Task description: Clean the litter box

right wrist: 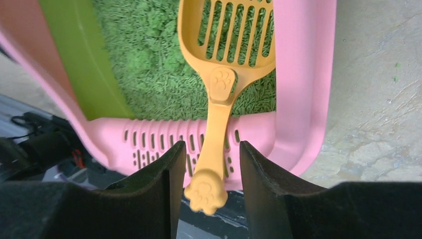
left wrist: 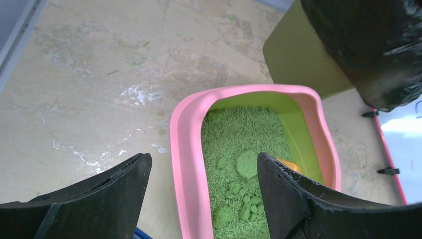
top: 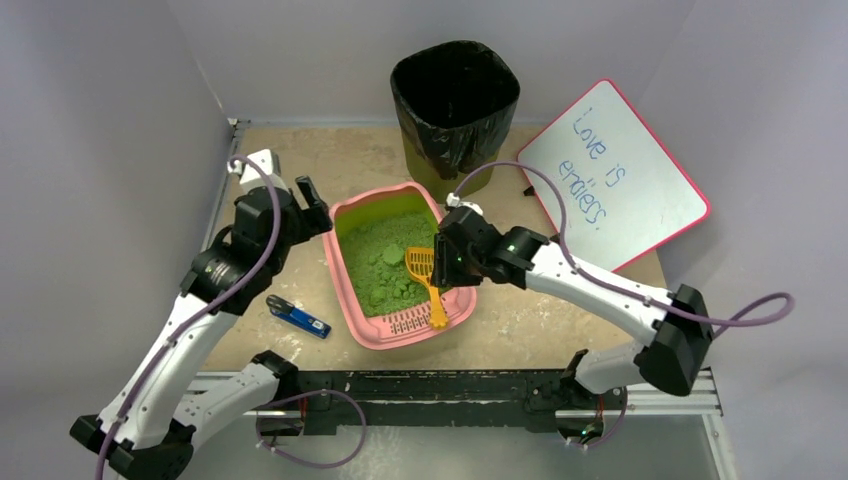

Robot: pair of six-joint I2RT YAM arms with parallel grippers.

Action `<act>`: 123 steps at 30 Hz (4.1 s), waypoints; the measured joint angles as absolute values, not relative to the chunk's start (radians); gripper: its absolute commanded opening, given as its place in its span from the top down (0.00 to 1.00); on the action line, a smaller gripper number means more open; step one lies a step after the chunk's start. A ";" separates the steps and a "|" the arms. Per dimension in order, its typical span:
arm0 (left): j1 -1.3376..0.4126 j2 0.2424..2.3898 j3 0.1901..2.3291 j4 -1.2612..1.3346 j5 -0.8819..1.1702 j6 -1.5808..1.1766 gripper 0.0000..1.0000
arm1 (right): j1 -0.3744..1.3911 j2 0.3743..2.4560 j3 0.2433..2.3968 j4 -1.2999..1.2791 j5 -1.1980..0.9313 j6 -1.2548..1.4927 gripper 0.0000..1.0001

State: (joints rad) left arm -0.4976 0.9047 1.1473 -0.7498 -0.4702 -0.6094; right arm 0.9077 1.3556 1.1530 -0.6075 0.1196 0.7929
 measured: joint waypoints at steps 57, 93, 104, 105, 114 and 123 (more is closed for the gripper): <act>-0.498 0.954 1.112 -0.740 0.020 -0.855 0.36 | 0.976 0.850 0.749 -0.169 0.012 0.036 0.83; -0.497 1.015 1.005 -0.491 0.356 -0.998 1.00 | 0.976 0.627 0.584 0.119 0.008 0.089 0.36; -0.498 0.997 0.983 -0.372 0.417 -1.083 1.00 | 0.976 0.545 0.540 0.118 0.057 0.159 0.34; -0.497 0.998 0.983 -0.368 0.418 -1.086 1.00 | 0.976 0.554 0.546 0.117 0.061 0.152 0.32; -0.492 0.997 0.983 -0.362 0.426 -1.092 1.00 | 0.976 0.610 0.592 0.106 0.091 0.047 0.59; -0.492 0.989 0.983 -0.368 0.427 -1.108 0.95 | 0.988 0.604 0.619 0.075 0.052 -0.035 1.00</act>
State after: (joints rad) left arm -0.4923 0.9894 0.9829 -0.3679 0.4267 -1.1080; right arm 0.9882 0.6041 0.6189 0.0746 0.0517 -0.0349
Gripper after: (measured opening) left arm 0.012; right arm 0.331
